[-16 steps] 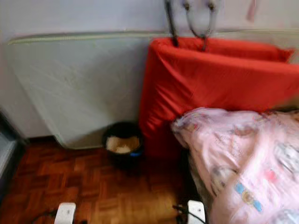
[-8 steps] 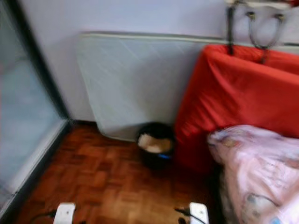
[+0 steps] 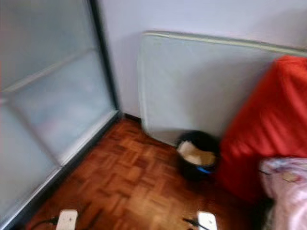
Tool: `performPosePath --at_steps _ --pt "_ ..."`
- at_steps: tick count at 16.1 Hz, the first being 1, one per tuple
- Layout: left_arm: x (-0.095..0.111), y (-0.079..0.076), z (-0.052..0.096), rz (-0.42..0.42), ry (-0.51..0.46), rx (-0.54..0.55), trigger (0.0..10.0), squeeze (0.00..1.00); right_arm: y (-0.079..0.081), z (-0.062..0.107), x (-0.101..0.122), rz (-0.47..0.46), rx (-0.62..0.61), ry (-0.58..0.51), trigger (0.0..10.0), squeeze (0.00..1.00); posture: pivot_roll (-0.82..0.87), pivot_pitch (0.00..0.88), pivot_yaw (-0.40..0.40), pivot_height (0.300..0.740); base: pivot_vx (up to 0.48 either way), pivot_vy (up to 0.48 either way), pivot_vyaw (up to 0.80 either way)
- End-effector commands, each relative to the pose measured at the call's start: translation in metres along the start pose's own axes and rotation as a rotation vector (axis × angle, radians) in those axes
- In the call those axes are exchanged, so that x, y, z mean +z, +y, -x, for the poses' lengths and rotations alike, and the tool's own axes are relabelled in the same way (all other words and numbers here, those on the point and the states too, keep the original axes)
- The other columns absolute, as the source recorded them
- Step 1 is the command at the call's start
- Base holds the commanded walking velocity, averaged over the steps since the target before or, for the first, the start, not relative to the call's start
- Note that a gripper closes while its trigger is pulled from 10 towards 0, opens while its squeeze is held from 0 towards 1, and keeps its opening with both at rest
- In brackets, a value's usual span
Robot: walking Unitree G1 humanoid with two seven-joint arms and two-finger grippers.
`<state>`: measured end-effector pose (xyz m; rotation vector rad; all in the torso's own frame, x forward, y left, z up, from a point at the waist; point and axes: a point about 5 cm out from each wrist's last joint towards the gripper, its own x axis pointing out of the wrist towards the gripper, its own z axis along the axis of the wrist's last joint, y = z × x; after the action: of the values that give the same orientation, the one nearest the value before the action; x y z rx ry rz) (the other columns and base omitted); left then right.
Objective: Clean up the room
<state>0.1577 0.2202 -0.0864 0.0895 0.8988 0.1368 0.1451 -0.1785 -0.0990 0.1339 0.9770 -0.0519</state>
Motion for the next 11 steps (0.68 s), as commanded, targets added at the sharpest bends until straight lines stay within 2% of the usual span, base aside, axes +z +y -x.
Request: performPosePath --at_steps 1,6,8,11 --pt "0.0045 0.0018 -0.0014 -0.02 -0.006 0.005 10.0 0.0 0.0052 -0.0021 0.006 0.006 0.015 -0.012 10.0 0.0 0.09 0.0 -0.046 0.74 0.0 0.0 0.8" --pt "0.0043 0.0014 -0.0013 -0.015 -0.007 0.004 10.0 0.0 0.0065 -0.0023 0.0063 0.01 0.019 -0.013 10.0 0.0 0.09 0.0 -0.047 0.74 0.0 0.0 0.8" --pt "0.0028 0.0021 -0.0013 -0.029 0.01 0.008 10.0 0.0 0.0079 -0.0026 0.0064 0.003 0.022 -0.011 10.0 0.0 0.09 0.0 -0.046 0.74 0.122 0.0 0.0" --pt "0.0027 0.0029 -0.0014 -0.033 0.014 0.012 10.0 0.0 0.008 -0.0026 0.0063 0.002 0.025 -0.009 10.0 0.0 0.09 0.0 -0.045 0.74 0.408 0.0 0.0"
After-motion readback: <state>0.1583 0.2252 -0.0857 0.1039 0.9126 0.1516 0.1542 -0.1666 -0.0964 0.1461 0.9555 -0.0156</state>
